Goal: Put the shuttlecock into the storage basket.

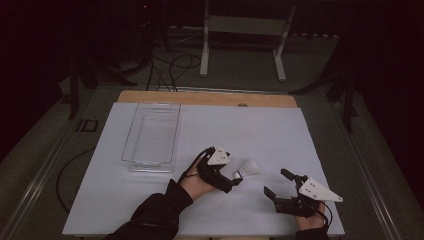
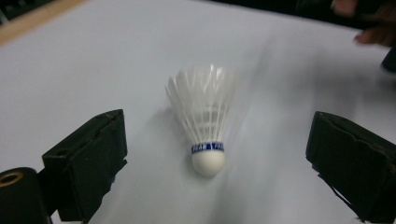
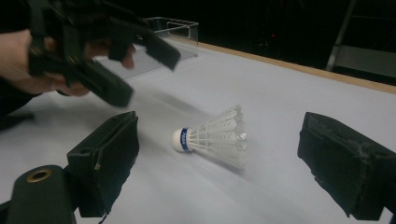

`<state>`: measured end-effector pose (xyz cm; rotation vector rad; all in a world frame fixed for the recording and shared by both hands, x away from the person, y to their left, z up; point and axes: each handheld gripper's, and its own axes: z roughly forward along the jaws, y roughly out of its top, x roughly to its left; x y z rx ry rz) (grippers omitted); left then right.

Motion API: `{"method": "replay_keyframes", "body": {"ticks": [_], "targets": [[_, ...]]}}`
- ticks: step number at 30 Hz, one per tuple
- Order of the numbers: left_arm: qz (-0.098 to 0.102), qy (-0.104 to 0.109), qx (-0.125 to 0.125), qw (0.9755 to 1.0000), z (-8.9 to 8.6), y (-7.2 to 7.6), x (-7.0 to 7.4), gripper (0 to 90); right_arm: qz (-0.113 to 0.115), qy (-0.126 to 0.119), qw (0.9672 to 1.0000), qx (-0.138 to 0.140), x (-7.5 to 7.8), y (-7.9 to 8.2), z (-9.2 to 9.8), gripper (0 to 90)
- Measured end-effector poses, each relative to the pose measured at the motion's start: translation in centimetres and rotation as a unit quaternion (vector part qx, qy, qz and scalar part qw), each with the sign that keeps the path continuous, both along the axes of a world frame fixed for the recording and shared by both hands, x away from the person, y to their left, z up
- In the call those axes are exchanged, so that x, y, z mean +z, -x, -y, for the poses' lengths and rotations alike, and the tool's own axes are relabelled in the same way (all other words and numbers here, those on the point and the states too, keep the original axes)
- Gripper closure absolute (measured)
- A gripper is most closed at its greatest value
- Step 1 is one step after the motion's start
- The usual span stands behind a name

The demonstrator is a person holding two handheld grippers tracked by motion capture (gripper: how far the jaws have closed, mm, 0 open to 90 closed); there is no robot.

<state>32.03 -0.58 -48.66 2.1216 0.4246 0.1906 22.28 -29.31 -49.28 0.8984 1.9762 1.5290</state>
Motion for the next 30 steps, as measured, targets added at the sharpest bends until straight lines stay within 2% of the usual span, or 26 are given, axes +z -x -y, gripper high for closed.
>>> {"method": "replay_keyframes", "body": {"ticks": [7, 12, 17, 22, 30], "targets": [[-0.023, -0.025, 0.002, 0.9994, 0.7, -0.4, -1.3, 7.6, -0.001, 0.000, 1.0000, 0.001, 0.0, 0.0, 0.0, 12.1], [-0.049, -0.040, 0.007, 0.9980, 1.0, -0.7, -1.8, 10.3, -0.002, 0.000, 1.0000, 0.002, 0.0, 0.0, 0.0, 12.1], [-0.065, -0.054, 0.011, 0.9963, 1.3, -1.0, -2.1, 14.7, -0.003, 0.001, 1.0000, 0.001, -0.1, 0.0, 0.0, 12.1], [-0.075, -0.070, 0.014, 0.9946, 1.8, -1.2, -2.2, 18.5, -0.004, 0.000, 1.0000, 0.002, -0.1, 0.0, 0.0, 12.1], [-0.074, -0.092, 0.030, 0.9926, 2.5, -1.3, -2.3, 22.9, -0.003, 0.000, 1.0000, 0.002, -0.1, 0.0, 0.0, 12.1]]}}
